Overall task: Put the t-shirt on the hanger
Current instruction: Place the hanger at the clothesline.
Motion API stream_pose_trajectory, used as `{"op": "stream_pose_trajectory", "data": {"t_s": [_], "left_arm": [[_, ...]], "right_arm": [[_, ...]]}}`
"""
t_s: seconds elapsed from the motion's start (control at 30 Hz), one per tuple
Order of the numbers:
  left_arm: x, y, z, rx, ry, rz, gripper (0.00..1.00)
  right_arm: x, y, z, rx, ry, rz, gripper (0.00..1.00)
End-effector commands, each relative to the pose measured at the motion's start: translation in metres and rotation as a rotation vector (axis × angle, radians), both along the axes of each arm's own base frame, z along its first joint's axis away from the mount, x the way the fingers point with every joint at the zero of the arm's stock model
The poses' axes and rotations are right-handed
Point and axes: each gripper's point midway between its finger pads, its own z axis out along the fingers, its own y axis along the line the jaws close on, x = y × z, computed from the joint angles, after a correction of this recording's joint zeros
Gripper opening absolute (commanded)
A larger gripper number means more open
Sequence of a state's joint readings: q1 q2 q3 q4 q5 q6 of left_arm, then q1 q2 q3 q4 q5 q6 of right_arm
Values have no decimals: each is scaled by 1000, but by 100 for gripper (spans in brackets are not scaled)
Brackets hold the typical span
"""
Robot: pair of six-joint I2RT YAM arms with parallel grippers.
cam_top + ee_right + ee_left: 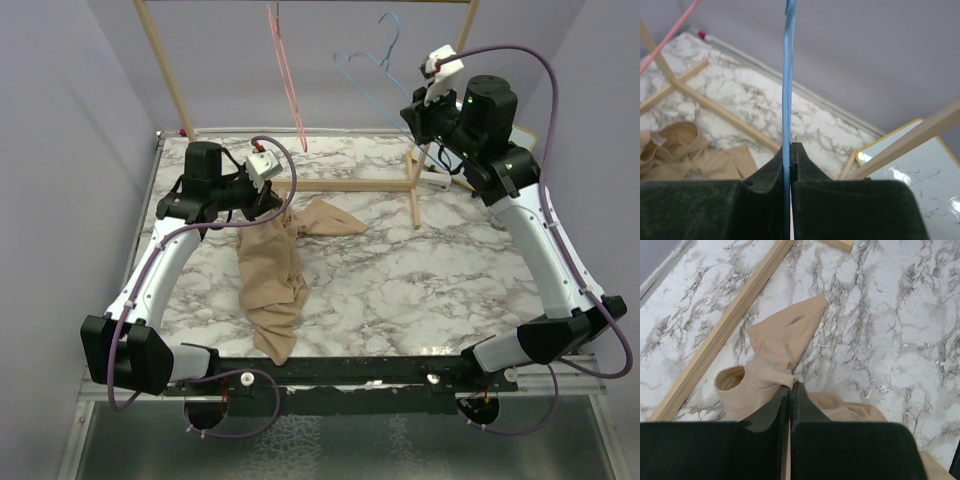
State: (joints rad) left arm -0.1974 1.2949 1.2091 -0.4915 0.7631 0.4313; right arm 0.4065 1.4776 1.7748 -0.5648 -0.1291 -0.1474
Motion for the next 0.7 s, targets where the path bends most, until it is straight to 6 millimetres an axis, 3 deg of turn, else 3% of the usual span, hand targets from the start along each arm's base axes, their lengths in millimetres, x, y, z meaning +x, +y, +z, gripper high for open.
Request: {"op": "stream_pose_trajectory", "data": {"t_s": [0.0,0.2,0.67], "left_arm": [[0,-4,10,-44,-29,-23,0],[1,-7,5,-48,-22,-39,0],[0,-13,3,-77,-7,-73,0]], "right_arm": [[-1,-23,93,179,-291,-140,1],[7,-31,117,240,-387,-201,1],[54,-21,104,247,-405,-252,1]]}}
